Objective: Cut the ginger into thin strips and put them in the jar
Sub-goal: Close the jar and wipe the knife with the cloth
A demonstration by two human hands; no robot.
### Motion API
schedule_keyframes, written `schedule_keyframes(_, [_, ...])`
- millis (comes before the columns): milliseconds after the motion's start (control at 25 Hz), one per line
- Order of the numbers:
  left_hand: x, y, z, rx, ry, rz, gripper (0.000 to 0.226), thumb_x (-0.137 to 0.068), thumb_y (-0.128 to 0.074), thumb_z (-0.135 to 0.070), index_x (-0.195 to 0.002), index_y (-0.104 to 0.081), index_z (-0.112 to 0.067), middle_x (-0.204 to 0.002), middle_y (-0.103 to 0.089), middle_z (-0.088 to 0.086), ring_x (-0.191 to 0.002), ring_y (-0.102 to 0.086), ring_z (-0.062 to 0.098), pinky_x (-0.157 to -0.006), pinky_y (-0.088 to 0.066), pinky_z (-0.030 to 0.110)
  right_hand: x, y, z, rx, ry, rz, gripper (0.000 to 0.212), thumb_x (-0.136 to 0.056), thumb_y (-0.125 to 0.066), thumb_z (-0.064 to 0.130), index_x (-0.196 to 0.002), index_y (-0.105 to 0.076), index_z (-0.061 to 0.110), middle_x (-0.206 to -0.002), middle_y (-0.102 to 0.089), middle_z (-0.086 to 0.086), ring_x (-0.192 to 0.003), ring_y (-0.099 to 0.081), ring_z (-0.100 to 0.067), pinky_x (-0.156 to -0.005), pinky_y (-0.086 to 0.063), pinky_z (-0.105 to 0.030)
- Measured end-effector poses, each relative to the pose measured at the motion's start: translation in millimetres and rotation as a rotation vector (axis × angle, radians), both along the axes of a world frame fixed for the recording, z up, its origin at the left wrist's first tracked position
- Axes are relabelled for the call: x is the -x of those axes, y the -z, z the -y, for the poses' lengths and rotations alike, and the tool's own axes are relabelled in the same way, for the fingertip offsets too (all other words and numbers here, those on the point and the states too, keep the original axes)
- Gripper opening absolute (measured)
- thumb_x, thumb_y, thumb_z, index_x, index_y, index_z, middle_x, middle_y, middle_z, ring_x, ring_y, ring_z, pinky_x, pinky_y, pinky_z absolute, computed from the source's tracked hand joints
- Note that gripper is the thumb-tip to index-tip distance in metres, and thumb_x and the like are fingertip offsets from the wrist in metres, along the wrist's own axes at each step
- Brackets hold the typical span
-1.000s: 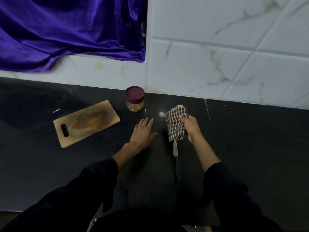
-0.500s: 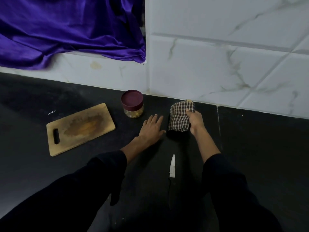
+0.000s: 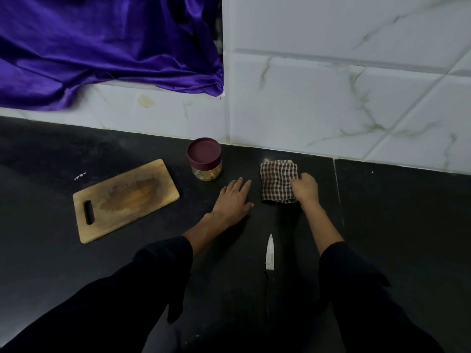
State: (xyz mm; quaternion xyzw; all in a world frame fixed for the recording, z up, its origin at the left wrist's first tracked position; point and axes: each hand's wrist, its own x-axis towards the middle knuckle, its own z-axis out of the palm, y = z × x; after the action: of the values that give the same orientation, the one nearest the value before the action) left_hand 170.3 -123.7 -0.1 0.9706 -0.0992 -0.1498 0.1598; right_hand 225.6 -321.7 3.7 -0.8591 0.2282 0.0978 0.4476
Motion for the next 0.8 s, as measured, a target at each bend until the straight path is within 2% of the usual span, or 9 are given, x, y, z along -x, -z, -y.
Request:
schedule_keyframes(80, [15, -4, -11, 0.014, 0.005, 0.017, 0.073, -0.096, -0.053, -0.033, -0.153, -0.012, -0.017, -0.16, -0.013, 0.011, -0.147, -0.011, 0.028, -0.119, -0.017, 0.045, 21, -6, -15, 0.061, -0.063, 0.053, 0.017, -0.088, -0.047, 0.004, -0.098, -0.06, -0.001, -0.104, -0.062, -0.017, -0.095, -0.061, -0.032, -0.071, -0.045, -0.032])
schedule_keyframes(160, [39, -10, -26, 0.035, 0.0, 0.041, 0.075, -0.095, -0.056, -0.03, -0.153, -0.011, -0.017, -0.159, -0.016, 0.011, -0.147, -0.013, 0.028, -0.119, -0.019, 0.045, 49, -11, -40, 0.099, -0.151, 0.098, 0.023, -0.091, -0.053, 0.009, -0.111, -0.06, 0.0, -0.114, -0.061, -0.017, -0.106, -0.059, -0.032, -0.086, -0.048, -0.035])
schedule_keyframes(240, [64, -13, -46, 0.077, -0.03, 0.054, 0.075, -0.094, -0.057, -0.028, -0.153, -0.013, -0.018, -0.157, -0.021, 0.01, -0.146, -0.017, 0.028, -0.118, -0.023, 0.045, 78, -16, -72, 0.116, -0.248, 0.12, 0.035, -0.095, -0.057, 0.013, -0.127, -0.056, 0.0, -0.129, -0.055, -0.016, -0.121, -0.053, -0.031, -0.097, -0.042, -0.032])
schedule_keyframes(320, [89, -11, -73, 0.161, -0.105, 0.097, 0.065, -0.094, -0.058, -0.027, -0.15, -0.027, -0.015, -0.15, -0.037, 0.009, -0.14, -0.031, 0.027, -0.113, -0.031, 0.044, 104, -19, -106, 0.124, -0.354, 0.117, 0.045, -0.098, -0.057, 0.016, -0.14, -0.049, 0.003, -0.142, -0.046, -0.014, -0.132, -0.045, -0.027, -0.107, -0.036, -0.031])
schedule_keyframes(440, [119, -4, -123, 0.248, -0.259, 0.283, 0.03, -0.092, -0.06, -0.021, -0.121, -0.062, -0.012, -0.115, -0.066, 0.007, -0.109, -0.059, 0.025, -0.092, -0.048, 0.042, 123, -15, -154, 0.142, -0.498, 0.113, 0.044, -0.098, -0.057, 0.018, -0.141, -0.049, 0.008, -0.144, -0.044, -0.01, -0.131, -0.047, -0.025, -0.109, -0.038, -0.033])
schedule_keyframes(520, [135, 0, -158, 0.227, -0.353, 0.353, 0.014, -0.091, -0.062, -0.023, -0.099, -0.071, -0.016, -0.093, -0.071, 0.002, -0.088, -0.065, 0.02, -0.078, -0.051, 0.039, 126, -14, -188, 0.146, -0.586, 0.102, 0.044, -0.098, -0.058, 0.018, -0.14, -0.051, 0.009, -0.143, -0.048, -0.009, -0.129, -0.05, -0.024, -0.108, -0.041, -0.035])
schedule_keyframes(600, [146, -4, -189, 0.203, -0.441, 0.361, 0.015, -0.09, -0.063, -0.03, -0.091, -0.073, -0.018, -0.083, -0.071, -0.001, -0.076, -0.066, 0.017, -0.069, -0.052, 0.037, 123, -15, -223, 0.142, -0.661, 0.107, 0.044, -0.096, -0.06, 0.018, -0.139, -0.052, 0.008, -0.139, -0.053, -0.01, -0.126, -0.053, -0.023, -0.106, -0.043, -0.035])
schedule_keyframes(680, [150, -5, -215, 0.237, -0.513, 0.342, 0.017, -0.093, -0.06, -0.027, -0.102, -0.07, -0.018, -0.086, -0.072, 0.004, -0.078, -0.067, 0.023, -0.067, -0.053, 0.038, 116, -17, -252, 0.174, -0.718, 0.12, 0.045, -0.096, -0.06, 0.017, -0.139, -0.052, 0.007, -0.137, -0.054, -0.012, -0.126, -0.053, -0.026, -0.105, -0.043, -0.037])
schedule_keyframes(800, [146, 4, -250, 0.277, -0.579, 0.312, 0.051, -0.089, -0.056, -0.005, -0.139, -0.045, -0.01, -0.11, -0.065, 0.02, -0.093, -0.062, 0.036, -0.075, -0.052, 0.044, 98, -16, -284, 0.284, -0.765, 0.118, 0.04, -0.095, -0.053, 0.008, -0.135, -0.053, 0.005, -0.133, -0.053, -0.017, -0.123, -0.052, -0.033, -0.101, -0.044, -0.041])
